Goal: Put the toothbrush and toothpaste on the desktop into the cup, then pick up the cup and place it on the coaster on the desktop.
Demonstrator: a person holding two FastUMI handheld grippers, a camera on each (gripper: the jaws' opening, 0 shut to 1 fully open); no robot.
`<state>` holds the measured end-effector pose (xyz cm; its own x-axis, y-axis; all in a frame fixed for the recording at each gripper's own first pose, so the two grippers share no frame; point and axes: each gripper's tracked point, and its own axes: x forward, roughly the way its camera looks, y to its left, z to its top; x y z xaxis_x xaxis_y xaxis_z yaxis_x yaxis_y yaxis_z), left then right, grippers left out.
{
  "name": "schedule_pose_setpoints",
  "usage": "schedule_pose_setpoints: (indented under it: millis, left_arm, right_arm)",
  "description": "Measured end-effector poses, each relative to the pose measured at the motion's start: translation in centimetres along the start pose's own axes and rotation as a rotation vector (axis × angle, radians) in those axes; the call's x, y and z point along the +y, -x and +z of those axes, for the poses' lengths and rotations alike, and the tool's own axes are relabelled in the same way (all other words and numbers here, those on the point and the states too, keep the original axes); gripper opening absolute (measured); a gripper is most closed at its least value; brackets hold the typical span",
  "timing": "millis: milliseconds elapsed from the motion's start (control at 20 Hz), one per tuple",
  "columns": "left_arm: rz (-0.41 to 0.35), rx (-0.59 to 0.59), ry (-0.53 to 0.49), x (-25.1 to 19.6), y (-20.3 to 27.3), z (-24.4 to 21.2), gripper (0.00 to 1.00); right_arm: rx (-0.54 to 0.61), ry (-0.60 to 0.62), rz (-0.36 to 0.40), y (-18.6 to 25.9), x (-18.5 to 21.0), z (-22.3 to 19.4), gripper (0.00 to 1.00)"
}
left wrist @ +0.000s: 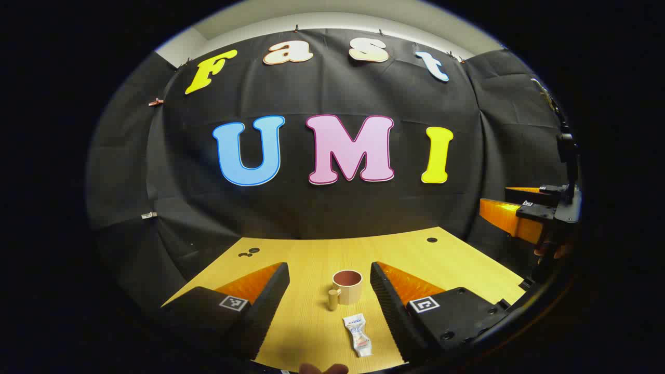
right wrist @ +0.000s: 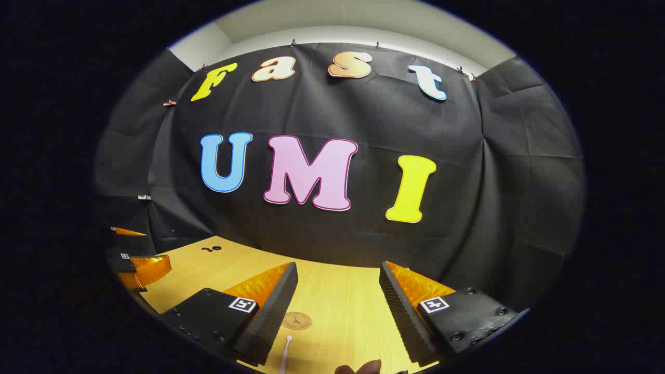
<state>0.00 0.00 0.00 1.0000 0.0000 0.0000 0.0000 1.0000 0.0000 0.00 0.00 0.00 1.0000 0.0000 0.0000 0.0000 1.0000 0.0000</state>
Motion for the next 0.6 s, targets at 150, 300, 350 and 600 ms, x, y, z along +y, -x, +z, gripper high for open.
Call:
schedule_pose_setpoints:
  millis: [150, 300, 350, 600]
  left_arm:
    - [0.0, 0.007, 0.005, -0.2, -0.3, -0.1, 0.97]
    - [0.0, 0.008, 0.001, -0.4, -0.7, -0.1, 0.97]
    - [0.0, 0.008, -0.002, -0.4, -0.9, 0.0, 0.97]
    - [-0.003, 0.019, 0.002, -1.0, -1.4, -0.3, 0.97]
  right_arm:
    - [0.01, -0.002, 0.005, -0.4, 0.0, -0.3, 0.97]
    - [0.013, 0.004, 0.009, -0.8, 0.0, -0.6, 0.97]
    - [0.014, 0.004, 0.011, -0.8, 0.0, -0.6, 0.97]
    - [0.015, 0.001, 0.009, -1.3, -0.6, -0.7, 0.97]
